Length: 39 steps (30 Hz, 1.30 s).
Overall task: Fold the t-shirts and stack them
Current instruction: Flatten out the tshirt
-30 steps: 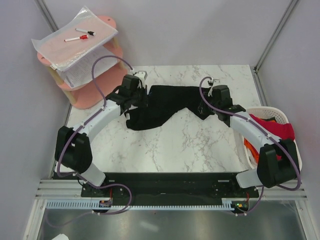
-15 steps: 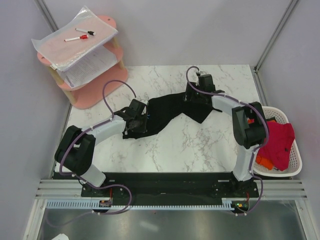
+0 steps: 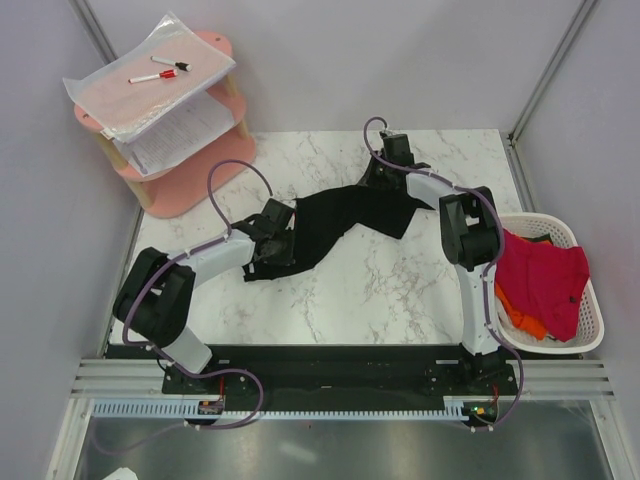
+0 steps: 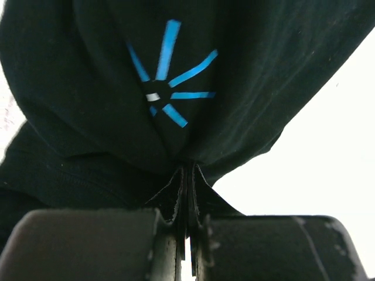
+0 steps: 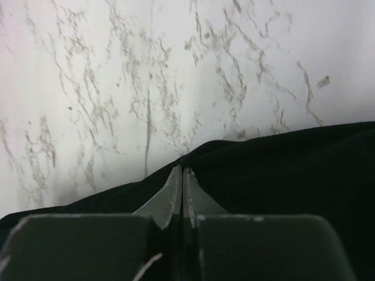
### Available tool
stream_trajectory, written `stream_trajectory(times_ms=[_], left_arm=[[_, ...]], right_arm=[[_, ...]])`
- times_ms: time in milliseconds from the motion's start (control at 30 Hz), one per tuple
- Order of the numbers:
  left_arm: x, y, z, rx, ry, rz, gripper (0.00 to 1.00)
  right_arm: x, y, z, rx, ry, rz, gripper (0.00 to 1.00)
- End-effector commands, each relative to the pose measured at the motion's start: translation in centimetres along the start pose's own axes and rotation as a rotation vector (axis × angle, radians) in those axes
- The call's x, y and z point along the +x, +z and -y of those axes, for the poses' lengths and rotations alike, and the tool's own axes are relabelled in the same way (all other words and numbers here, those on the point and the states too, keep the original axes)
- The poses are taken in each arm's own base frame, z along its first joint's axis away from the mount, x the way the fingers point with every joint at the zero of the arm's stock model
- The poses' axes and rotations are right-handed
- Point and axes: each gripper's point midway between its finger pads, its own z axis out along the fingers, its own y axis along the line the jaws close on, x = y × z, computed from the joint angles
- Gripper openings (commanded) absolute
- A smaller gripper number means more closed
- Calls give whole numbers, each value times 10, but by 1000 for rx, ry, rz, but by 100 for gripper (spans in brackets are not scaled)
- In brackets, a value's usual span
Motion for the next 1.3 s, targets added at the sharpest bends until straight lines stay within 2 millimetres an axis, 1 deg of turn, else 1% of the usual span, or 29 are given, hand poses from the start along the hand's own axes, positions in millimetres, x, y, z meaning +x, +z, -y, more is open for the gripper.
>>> stream_trajectory(times_ms=[0, 67, 100, 133, 200, 233, 300, 333, 367, 400, 433, 467, 500, 533, 567, 600, 700, 733, 800, 833, 867, 933, 967, 1033, 1067, 1100, 1167, 1200, 1267], left_arm=[[-29, -2, 1, -38, -11, 65, 2], [-32, -2, -1, -51, -15, 74, 2], [-33, -2, -1, -52, -18, 77, 2], [-33, -3, -1, -53, -22, 78, 2], [-34, -4, -2, -57, -27, 85, 2], [-35, -7, -2, -55, -28, 92, 2], [-33, -8, -3, -62, -28, 97, 2], [-33, -11, -7, -76, -32, 106, 2], [-29, -11, -9, -84, -34, 101, 2], [-29, -11, -11, -90, -41, 104, 2], [-27, -11, -13, -101, -44, 105, 2], [-23, -11, -15, -104, -49, 100, 2], [-22, -11, -15, -104, -61, 100, 2], [-20, -11, -17, -113, -65, 97, 2], [-15, -10, -18, -118, -78, 90, 2], [-12, -10, -19, -119, -83, 84, 2], [3, -10, -24, -130, -110, 62, 2], [13, -9, -27, -137, -118, 44, 2], [21, -11, -27, -130, -148, 33, 2], [25, -12, -25, -114, -157, 24, 2], [32, -12, -25, -111, -165, 12, 2], [37, -15, -26, -102, -171, 13, 5], [38, -16, -26, -102, -168, 14, 14], [34, -24, -27, -98, -164, 49, 35], [30, -28, -27, -94, -156, 69, 64], [27, -33, -26, -89, -156, 87, 76], [12, -49, -24, -69, -152, 163, 99], [7, -53, -23, -63, -148, 189, 100], [-9, -71, -21, -42, -141, 273, 100]], right_arm=[[-61, -28, -46, -116, -52, 143, 0], [-71, -42, -58, -145, -70, 177, 0], [-88, -61, -71, -173, -85, 231, 0], [-86, -66, -71, -175, -86, 234, 0], [-100, -94, -80, -176, -100, 285, 0], [-91, -97, -77, -169, -103, 271, 0], [-104, -134, -92, -204, -128, 343, 0], [-80, -134, -77, -181, -113, 311, 0], [-91, -167, -89, -205, -125, 382, 0], [-83, -175, -85, -196, -118, 381, 0], [-53, -172, -68, -163, -97, 328, 0], [-47, -191, -70, -173, -77, 341, 0], [-29, -193, -64, -166, -57, 310, 0], [15, -186, -41, -122, -25, 223, 0], [31, -198, -39, -125, 19, 202, 0], [75, -195, -15, -76, 54, 118, 0], [135, -212, 8, -12, 152, -10, 0], [165, -214, 19, 12, 182, -79, 0], [207, -225, 22, 20, 211, -202, 16], [214, -229, 20, 20, 207, -219, 25], [216, -236, 17, 15, 197, -213, 48], [206, -243, 10, 4, 151, -158, 65], [190, -251, 4, -7, 127, -94, 81], [151, -258, 2, 27, 63, 36, 87], [137, -261, 2, 44, 45, 80, 90], [116, -263, -5, 50, 19, 130, 91], [98, -250, 13, 166, -36, 169, 91], [83, -247, 11, 187, -48, 195, 90], [83, -218, 19, 224, -76, 159, 90]])
